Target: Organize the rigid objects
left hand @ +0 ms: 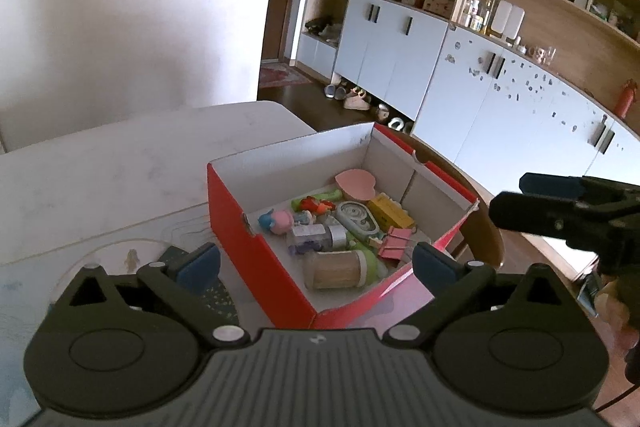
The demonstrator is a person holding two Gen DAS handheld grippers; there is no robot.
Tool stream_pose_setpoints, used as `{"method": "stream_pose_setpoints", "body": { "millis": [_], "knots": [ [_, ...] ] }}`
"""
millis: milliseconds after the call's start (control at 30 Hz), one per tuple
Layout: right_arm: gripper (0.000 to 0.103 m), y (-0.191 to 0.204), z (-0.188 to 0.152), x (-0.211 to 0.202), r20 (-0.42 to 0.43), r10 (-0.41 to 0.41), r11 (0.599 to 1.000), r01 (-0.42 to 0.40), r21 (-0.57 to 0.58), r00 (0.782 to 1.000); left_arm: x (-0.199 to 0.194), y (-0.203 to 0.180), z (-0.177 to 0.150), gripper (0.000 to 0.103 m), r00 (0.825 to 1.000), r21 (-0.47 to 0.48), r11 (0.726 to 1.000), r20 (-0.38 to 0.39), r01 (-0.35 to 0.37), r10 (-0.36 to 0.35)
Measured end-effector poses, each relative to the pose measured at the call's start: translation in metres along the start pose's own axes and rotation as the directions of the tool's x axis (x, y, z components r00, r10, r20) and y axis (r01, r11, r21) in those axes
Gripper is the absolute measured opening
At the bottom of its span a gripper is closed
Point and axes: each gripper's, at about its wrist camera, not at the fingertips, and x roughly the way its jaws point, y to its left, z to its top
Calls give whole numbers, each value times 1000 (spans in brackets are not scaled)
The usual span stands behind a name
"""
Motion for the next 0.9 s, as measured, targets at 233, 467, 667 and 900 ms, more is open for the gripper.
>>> {"method": "stream_pose_setpoints", "body": {
  "millis": [233, 467, 667, 900],
  "knots": [
    [103, 3, -9, -7, -2, -10, 1000, 10, 21, 1000, -10, 1, -7, 103, 999, 7, 999, 9, 47, -47],
    [103, 9, -17, -10, -8, -15, 999, 15, 33, 1000, -11, 2, -14, 103, 997, 38, 997, -11, 71, -70],
    [103, 13, -21, -10, -15, -16, 999, 17, 41, 1000, -9, 2, -17, 103, 997, 65, 995, -26, 75, -73],
    [103, 15, -22, -8, -20, -23, 998, 25, 56, 1000, -7, 7, -18, 103, 996, 74, 993, -34, 90, -88]
  ]
}}
